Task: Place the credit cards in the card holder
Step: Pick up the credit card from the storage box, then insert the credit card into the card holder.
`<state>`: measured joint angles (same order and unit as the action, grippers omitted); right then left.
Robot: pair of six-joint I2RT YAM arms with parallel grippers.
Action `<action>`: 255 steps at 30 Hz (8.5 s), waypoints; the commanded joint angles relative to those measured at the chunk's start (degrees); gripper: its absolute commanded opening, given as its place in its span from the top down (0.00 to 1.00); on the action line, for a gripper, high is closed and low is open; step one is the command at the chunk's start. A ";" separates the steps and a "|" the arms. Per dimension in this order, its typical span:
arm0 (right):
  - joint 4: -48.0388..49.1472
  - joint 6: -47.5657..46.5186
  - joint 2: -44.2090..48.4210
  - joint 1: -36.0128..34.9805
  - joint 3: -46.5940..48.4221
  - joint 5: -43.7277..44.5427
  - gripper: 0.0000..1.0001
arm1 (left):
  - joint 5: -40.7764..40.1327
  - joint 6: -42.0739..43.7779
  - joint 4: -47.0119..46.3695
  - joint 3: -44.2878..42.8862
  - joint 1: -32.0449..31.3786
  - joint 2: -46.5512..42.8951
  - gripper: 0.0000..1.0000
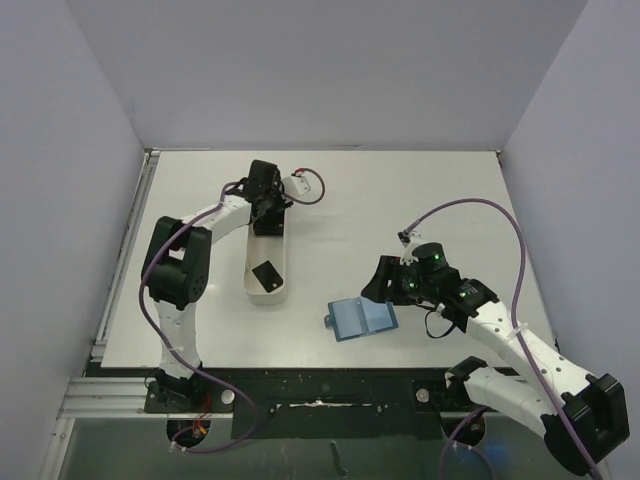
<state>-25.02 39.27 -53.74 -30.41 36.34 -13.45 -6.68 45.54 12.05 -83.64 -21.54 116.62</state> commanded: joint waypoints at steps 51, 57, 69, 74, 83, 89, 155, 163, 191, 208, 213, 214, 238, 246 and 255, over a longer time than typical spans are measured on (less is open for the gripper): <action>-1.26 -1.67 -0.19 2.68 -1.53 10.26 0.44 | 9.21 -29.57 0.24 5.43 -1.10 -23.02 1.00; -0.64 -3.56 -3.29 4.98 -1.99 10.90 0.46 | 20.81 -55.15 1.06 6.97 -0.51 -27.05 1.00; 4.73 -3.89 -6.46 6.86 -5.62 4.16 0.58 | 45.95 -95.08 -24.50 29.83 -1.14 -37.93 1.00; 6.60 -3.75 -8.83 7.02 -6.60 3.01 0.61 | 47.36 -106.51 -33.70 37.56 -3.16 -38.98 1.00; 6.95 -2.75 -10.53 7.01 -7.92 2.93 0.63 | 43.02 -114.52 -41.35 45.05 -10.74 -37.16 1.00; 8.37 -0.20 -10.10 6.83 -10.22 0.51 0.66 | 42.56 -113.57 -39.34 44.54 -14.28 -32.56 1.00; 10.44 3.07 -12.30 3.45 -11.32 4.75 0.88 | 36.54 -105.46 -25.94 39.46 -25.27 -14.84 1.00; 10.27 3.12 -11.50 3.48 -11.90 5.28 0.88 | 33.75 -105.07 -21.96 39.58 -25.22 -16.03 1.00; 10.23 3.34 -10.09 3.43 -12.70 5.63 0.88 | 29.63 -107.77 -22.59 39.89 -25.97 -17.39 1.00; 10.42 3.36 -10.19 3.18 -12.26 5.32 0.88 | 29.53 -106.97 -21.13 36.68 -26.86 -14.42 1.00; 10.69 3.37 -10.34 3.22 -12.41 5.24 0.88 | 29.46 -108.32 -20.61 37.68 -27.18 -15.56 1.00; 10.69 3.36 -10.36 3.23 -12.43 5.20 0.88 | 29.33 -109.08 -20.74 38.45 -27.23 -16.11 1.00; 11.03 3.68 -9.22 3.14 -13.41 4.85 0.88 | 28.71 -109.01 -20.45 36.15 -28.64 -14.37 1.00; 7.89 3.52 -6.60 3.11 -11.71 5.79 0.87 | 25.15 -107.37 -17.79 34.83 -28.68 -15.35 0.87; 5.69 3.83 -4.09 3.32 -11.23 8.24 0.83 | 21.41 -105.41 -15.39 33.63 -28.93 -18.33 0.75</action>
<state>-19.05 42.70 -58.61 -27.00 23.40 -7.27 17.89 -62.15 -4.84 -47.68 -50.26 100.29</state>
